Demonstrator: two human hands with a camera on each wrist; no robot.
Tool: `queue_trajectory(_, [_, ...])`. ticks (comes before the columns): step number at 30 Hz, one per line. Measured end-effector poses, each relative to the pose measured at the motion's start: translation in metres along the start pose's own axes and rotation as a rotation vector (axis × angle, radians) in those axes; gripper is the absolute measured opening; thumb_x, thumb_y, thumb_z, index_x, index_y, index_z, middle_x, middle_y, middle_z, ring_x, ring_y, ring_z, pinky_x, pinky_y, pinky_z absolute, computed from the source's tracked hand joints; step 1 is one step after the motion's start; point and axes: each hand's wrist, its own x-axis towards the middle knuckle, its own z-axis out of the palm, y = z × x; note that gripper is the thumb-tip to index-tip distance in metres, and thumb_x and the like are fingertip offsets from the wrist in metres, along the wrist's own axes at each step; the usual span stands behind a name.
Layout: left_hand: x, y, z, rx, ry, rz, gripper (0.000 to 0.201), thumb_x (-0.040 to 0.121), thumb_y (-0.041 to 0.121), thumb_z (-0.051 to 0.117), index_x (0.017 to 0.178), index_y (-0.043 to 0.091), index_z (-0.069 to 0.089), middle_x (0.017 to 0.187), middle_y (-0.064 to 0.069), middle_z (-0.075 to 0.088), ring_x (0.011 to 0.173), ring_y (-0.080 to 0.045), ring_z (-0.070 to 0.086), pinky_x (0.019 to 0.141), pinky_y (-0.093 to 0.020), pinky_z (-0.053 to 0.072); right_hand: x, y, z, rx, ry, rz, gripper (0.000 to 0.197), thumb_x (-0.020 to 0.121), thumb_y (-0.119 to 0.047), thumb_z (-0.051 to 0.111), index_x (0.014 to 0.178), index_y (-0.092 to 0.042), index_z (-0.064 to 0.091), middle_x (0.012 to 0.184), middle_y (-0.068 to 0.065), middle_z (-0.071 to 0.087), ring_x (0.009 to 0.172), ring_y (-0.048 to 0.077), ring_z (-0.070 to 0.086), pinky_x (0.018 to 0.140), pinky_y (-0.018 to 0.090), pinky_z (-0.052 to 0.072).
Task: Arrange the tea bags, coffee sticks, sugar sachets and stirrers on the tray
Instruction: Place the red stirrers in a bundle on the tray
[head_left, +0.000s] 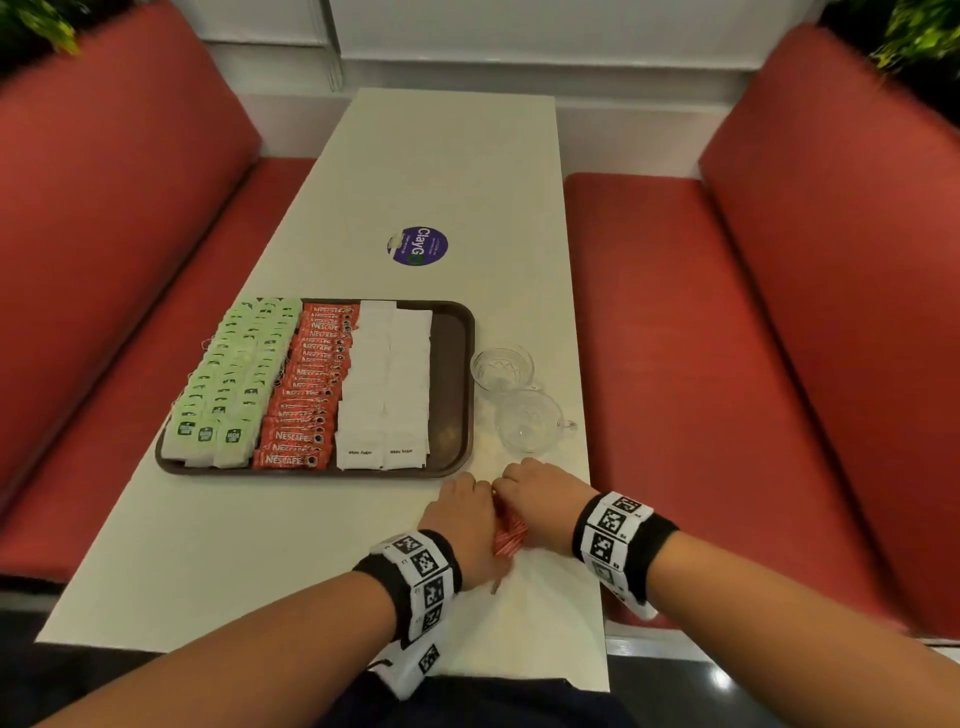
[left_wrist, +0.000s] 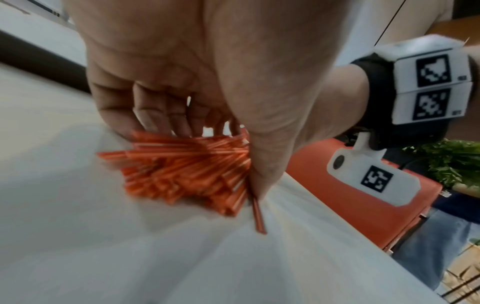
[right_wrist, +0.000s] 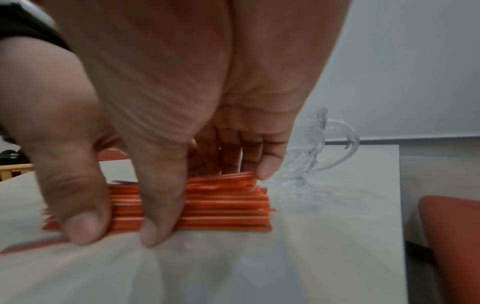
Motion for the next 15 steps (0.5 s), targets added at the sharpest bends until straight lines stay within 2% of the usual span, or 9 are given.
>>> queue_trajectory(3, [0.002, -0.02, -0.009, 0.031, -0.03, 0.104, 0.062, 0.074, 0.046, 0.075, 0.123, 0.017, 0.05, 0.118, -0.003, 0.048, 0.11, -0.023, 0.047, 0.096, -0.038, 0.045, 0.001, -0.005, 0.002, -0.002, -0.012, 0.024, 0.031, 0.084, -0.034, 0.068, 0.107, -0.013, 0.063, 0.105, 0.007, 0.059, 0.098, 0.027, 0.054, 0.083, 0.039, 0.048])
queue_trajectory(5, [0.004, -0.032, -0.015, 0.053, -0.055, 0.188, 0.054, 0.078, 0.043, 0.073, 0.124, 0.02, 0.055, 0.117, -0.001, 0.052, 0.108, -0.021, 0.049, 0.096, -0.036, 0.045, 0.002, -0.012, 0.004, -0.024, -0.023, 0.021, 0.029, 0.085, -0.038, 0.065, 0.102, -0.014, 0.065, 0.1, 0.007, 0.06, 0.095, 0.027, 0.054, 0.077, 0.037, 0.045])
queue_trajectory(8, [0.004, -0.045, -0.022, 0.073, -0.079, 0.282, 0.043, 0.083, 0.041, 0.069, 0.121, 0.024, 0.06, 0.112, 0.001, 0.056, 0.104, -0.019, 0.052, 0.092, -0.035, 0.047, 0.004, -0.022, 0.007, 0.019, -0.029, 0.016, 0.031, 0.087, -0.041, 0.064, 0.102, -0.014, 0.066, 0.099, 0.008, 0.062, 0.094, 0.028, 0.055, 0.076, 0.036, 0.041])
queue_trajectory(10, [0.004, -0.05, -0.024, 0.098, -0.1, 0.305, 0.04, 0.086, 0.042, 0.065, 0.12, 0.023, 0.062, 0.11, 0.0, 0.056, 0.103, -0.019, 0.053, 0.09, -0.036, 0.047, 0.007, -0.026, 0.007, 0.111, -0.053, 0.027, 0.033, 0.089, -0.04, 0.066, 0.105, -0.011, 0.067, 0.101, 0.01, 0.063, 0.094, 0.028, 0.057, 0.078, 0.035, 0.043])
queue_trajectory(12, [0.003, -0.051, -0.025, 0.125, -0.133, 0.306, 0.037, 0.09, 0.042, 0.061, 0.119, 0.02, 0.062, 0.11, -0.002, 0.056, 0.102, -0.021, 0.054, 0.088, -0.036, 0.047, 0.01, -0.027, 0.006, 0.169, -0.068, 0.043, 0.031, 0.092, -0.036, 0.064, 0.107, -0.009, 0.066, 0.103, 0.012, 0.062, 0.092, 0.029, 0.058, 0.074, 0.033, 0.04])
queue_trajectory(15, [0.003, -0.049, -0.024, 0.158, -0.157, 0.297, 0.032, 0.096, 0.036, 0.055, 0.118, 0.014, 0.059, 0.113, -0.007, 0.055, 0.105, -0.025, 0.055, 0.09, -0.038, 0.045, 0.012, -0.027, 0.004, 0.2, -0.069, 0.067, 0.026, 0.094, -0.028, 0.061, 0.11, -0.008, 0.064, 0.108, 0.014, 0.062, 0.098, 0.03, 0.059, 0.078, 0.035, 0.04])
